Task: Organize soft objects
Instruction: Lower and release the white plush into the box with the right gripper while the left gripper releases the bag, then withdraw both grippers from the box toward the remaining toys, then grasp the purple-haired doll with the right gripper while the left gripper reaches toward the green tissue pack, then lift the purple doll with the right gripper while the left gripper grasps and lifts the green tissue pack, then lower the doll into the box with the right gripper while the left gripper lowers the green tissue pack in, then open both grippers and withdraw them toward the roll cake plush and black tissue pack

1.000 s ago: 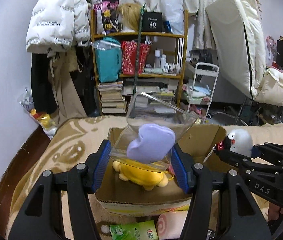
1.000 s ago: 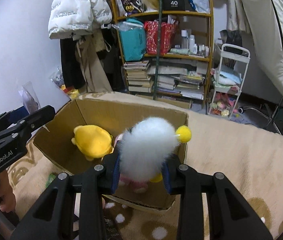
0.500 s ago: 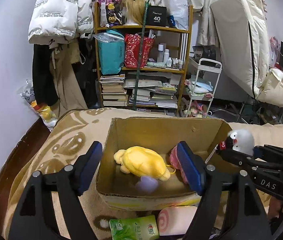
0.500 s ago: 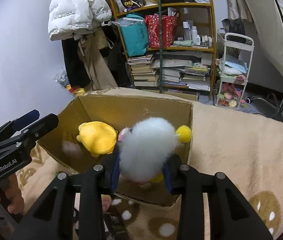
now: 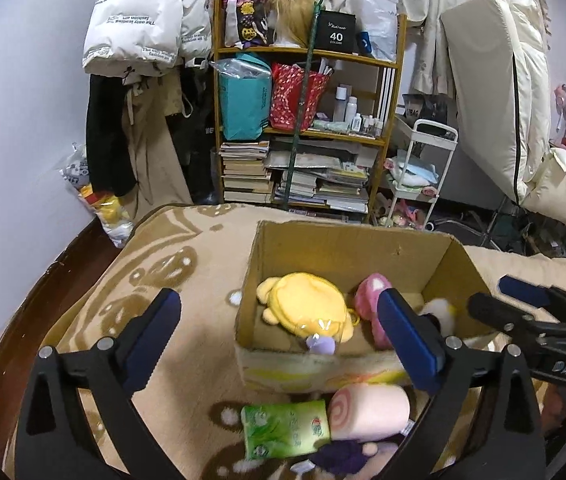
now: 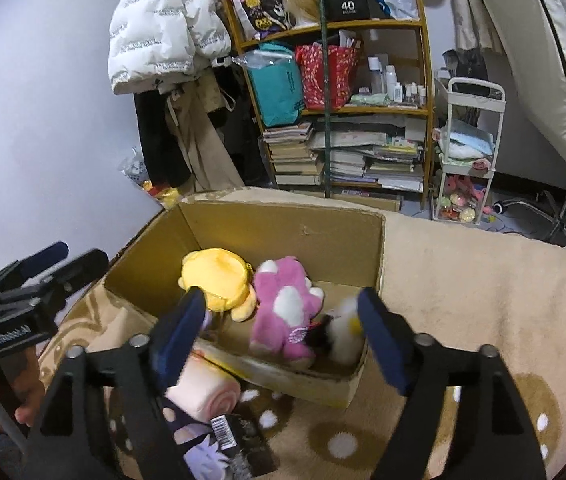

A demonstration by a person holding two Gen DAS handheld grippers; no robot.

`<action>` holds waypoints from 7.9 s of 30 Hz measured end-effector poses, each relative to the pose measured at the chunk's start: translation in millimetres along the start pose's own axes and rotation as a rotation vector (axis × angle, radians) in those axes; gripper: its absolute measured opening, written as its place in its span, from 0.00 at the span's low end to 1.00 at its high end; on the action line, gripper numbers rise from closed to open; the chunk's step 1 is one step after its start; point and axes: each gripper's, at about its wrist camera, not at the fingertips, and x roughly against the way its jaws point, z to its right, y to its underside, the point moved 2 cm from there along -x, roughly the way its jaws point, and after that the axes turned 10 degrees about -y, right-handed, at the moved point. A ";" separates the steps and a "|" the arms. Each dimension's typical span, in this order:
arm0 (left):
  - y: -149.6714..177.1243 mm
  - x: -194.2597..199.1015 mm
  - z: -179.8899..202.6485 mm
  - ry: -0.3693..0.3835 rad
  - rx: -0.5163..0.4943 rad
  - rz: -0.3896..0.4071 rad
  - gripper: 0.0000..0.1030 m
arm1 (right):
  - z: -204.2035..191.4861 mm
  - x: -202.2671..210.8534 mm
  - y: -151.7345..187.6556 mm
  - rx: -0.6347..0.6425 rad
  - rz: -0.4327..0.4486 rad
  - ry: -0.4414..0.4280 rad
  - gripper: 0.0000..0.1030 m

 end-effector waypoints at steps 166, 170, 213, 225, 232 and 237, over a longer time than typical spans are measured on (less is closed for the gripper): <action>-50.6 34.4 16.1 0.049 -0.013 0.151 0.62 | -34.7 32.6 -51.9 0.168 0.078 0.051 0.48; -46.5 20.7 18.4 0.053 -0.012 0.137 0.62 | -27.5 21.6 -47.2 0.159 0.062 0.056 0.48; -3.6 7.5 16.2 0.023 -0.029 0.011 0.96 | -6.4 17.7 0.7 0.037 -0.031 0.014 0.87; 14.1 49.4 5.8 0.031 -0.029 -0.027 0.98 | -24.1 49.4 28.7 0.036 -0.048 0.042 0.90; 30.8 63.2 12.2 0.090 -0.055 -0.076 0.98 | -25.0 61.8 48.4 0.016 -0.076 0.060 0.90; 35.1 61.1 15.4 0.100 -0.061 -0.100 0.98 | -22.4 62.3 57.4 -0.002 -0.101 0.066 0.90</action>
